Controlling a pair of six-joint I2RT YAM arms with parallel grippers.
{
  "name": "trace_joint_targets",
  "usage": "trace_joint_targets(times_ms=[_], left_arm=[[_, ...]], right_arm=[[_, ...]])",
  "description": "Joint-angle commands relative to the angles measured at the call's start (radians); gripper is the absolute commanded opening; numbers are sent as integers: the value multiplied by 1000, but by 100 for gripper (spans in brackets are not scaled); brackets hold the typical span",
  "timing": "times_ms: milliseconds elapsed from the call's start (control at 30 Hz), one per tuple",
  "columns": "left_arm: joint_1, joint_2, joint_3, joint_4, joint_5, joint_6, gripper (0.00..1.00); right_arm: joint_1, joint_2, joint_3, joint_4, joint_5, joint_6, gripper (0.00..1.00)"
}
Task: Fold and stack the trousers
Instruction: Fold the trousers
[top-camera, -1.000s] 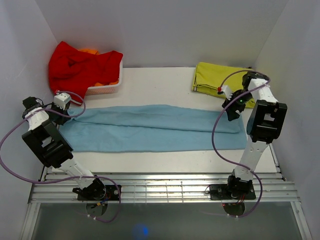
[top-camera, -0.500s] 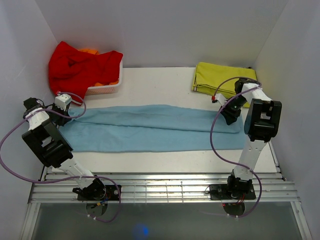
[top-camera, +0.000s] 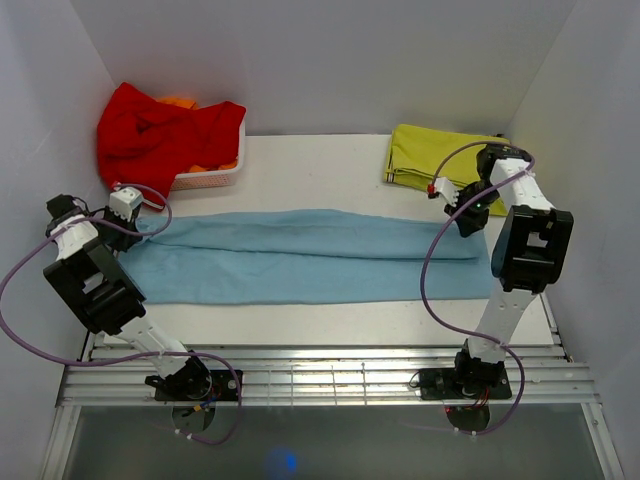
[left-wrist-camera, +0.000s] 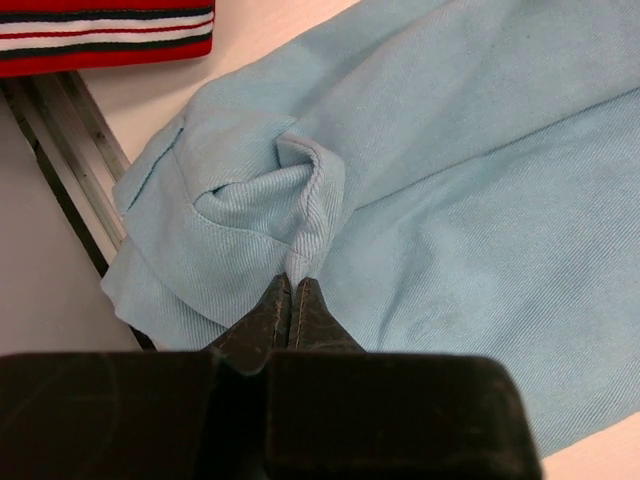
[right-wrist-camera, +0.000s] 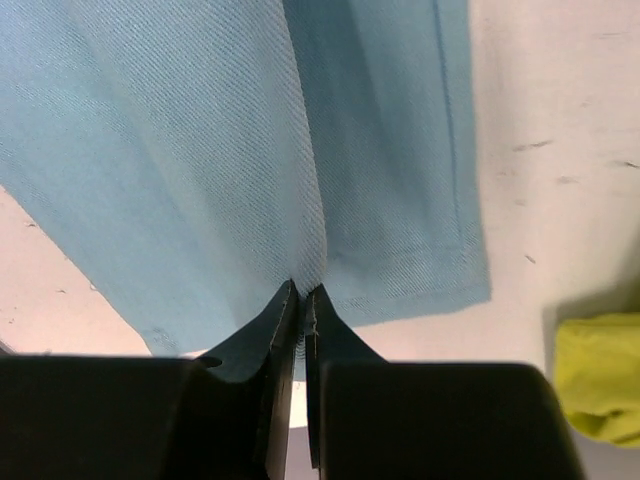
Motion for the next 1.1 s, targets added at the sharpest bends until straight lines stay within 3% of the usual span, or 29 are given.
trace_joint_targets(times_ms=[0, 233, 567, 1067], left_arm=[[0, -40, 68, -4, 16, -19, 0], [21, -28, 189, 79, 29, -156, 0], [27, -19, 286, 85, 66, -203, 0], [52, -69, 262, 199, 68, -338, 0]], right_arm=[[-26, -61, 86, -35, 14, -34, 8], [-102, -67, 247, 11, -18, -26, 8], [-180, -101, 321, 111, -79, -20, 8], [-269, -184, 360, 246, -183, 20, 8]])
